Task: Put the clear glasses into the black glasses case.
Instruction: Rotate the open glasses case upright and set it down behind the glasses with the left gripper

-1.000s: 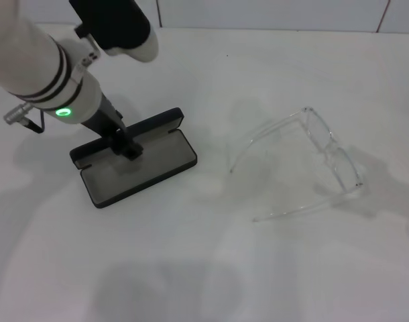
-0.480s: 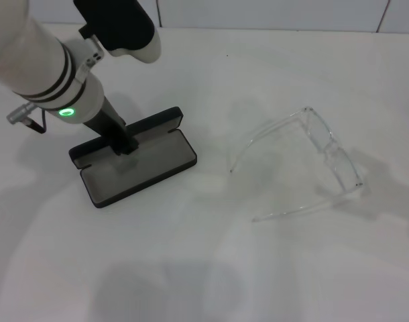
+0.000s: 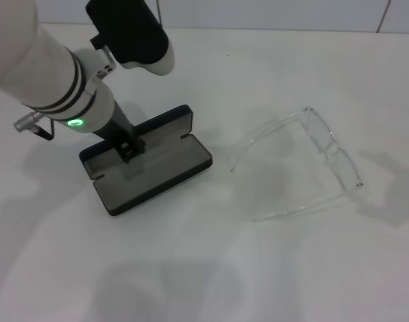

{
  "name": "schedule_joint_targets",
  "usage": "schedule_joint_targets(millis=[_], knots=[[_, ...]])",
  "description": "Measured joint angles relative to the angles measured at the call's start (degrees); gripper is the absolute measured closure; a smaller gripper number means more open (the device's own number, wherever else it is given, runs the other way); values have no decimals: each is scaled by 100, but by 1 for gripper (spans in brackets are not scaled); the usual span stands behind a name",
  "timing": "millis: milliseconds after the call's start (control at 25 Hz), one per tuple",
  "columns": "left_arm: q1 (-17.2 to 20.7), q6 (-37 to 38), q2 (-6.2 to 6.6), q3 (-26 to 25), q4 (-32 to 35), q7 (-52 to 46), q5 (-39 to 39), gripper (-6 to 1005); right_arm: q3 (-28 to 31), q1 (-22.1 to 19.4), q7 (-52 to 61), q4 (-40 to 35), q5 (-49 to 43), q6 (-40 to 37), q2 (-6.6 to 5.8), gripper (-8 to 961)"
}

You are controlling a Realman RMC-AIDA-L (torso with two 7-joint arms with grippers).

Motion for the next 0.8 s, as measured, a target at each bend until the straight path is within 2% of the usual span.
schedule_joint_targets(millis=[120,240,360,480,600,800], knots=[[287,39,4,255,599,-4,2,798,817,-55,-198,480,4,-479,-14,81],[614,70,10,683,1307,31,6,794,1160,-212,-223,570,52,-551,22,81],[846,74,5,1267,1843,47,88,791,1240,-348,-246,541,212,-558,113,81],[901,60,1,1758,2091,32,133,787,1232,-417,-271,518,321,-564,164,81],[873,46,-9,2010,2182,-17,142,784,1208,-440,-278,518,326,-565,171,81],[844,198,-12,2147,2291,-74,140,778,1235,-506,-281,522,326,-567,179,81]])
